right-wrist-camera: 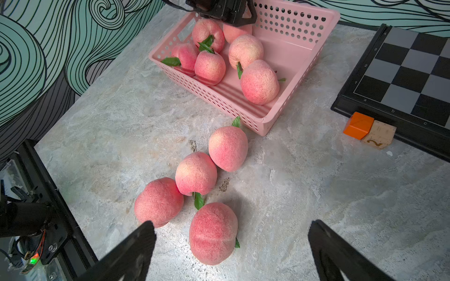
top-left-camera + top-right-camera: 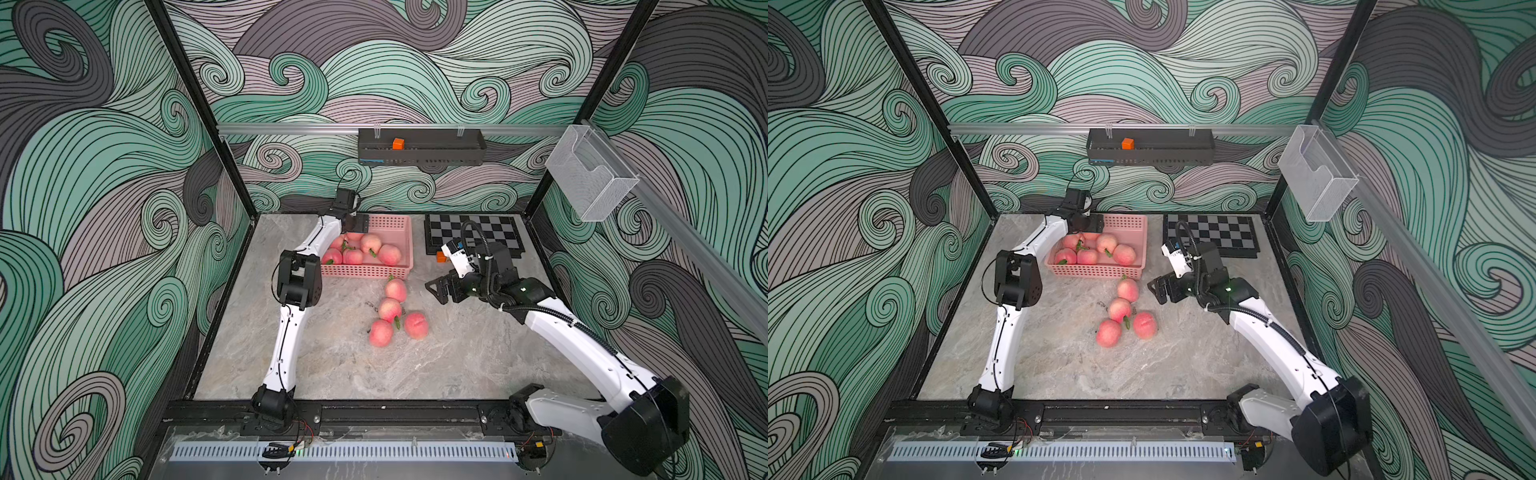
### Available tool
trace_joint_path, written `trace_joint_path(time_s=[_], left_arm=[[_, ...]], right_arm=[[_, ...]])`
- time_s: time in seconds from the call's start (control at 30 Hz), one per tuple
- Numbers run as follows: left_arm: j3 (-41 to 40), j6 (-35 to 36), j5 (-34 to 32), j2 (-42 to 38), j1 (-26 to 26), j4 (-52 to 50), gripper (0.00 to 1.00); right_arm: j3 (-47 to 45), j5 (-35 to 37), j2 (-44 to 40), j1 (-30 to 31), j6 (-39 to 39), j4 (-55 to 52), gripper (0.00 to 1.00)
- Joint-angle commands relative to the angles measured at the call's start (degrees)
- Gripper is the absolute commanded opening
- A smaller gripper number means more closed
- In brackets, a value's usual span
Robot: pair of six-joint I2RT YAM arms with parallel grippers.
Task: Put the peaches into the basket
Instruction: Place the peach in the basket.
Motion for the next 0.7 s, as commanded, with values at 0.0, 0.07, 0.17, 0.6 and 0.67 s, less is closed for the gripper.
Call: trace_joint_path(time_s=[0.0,0.07,0.17,0.6,0.67], left_arm=[[1.82,0.41,1.52,-4.67,0.19,-1.62,0.9],[0.45,1.11,2.43,-7.14,0.18,-1.91,0.91],[-4.29,1.25,3.09,-12.38,0.24,-0.7,0.91],[-34.09,-2.23,-2.1,-43.3,-2.65,-2.2,0.91],[-40.03,-2.51,-2.36,-49.25,-3.76,-1.83,0.91]], right_arm=[[0.3,-0.29,-1.3,-0.25,-0.02,-1.05,0.99],[-0.12,-0.33,-2.05,-0.25,0.27,-1.5,0.99],[-1.95,1.22,-4.23,-0.02,0.97,-2.03,0.99],[-10.11,8.28,-14.8,10.28,6.41,-4.99,0.99],[-10.43,9.98,-15.77,12.2,6.73,-5.23,0.99]])
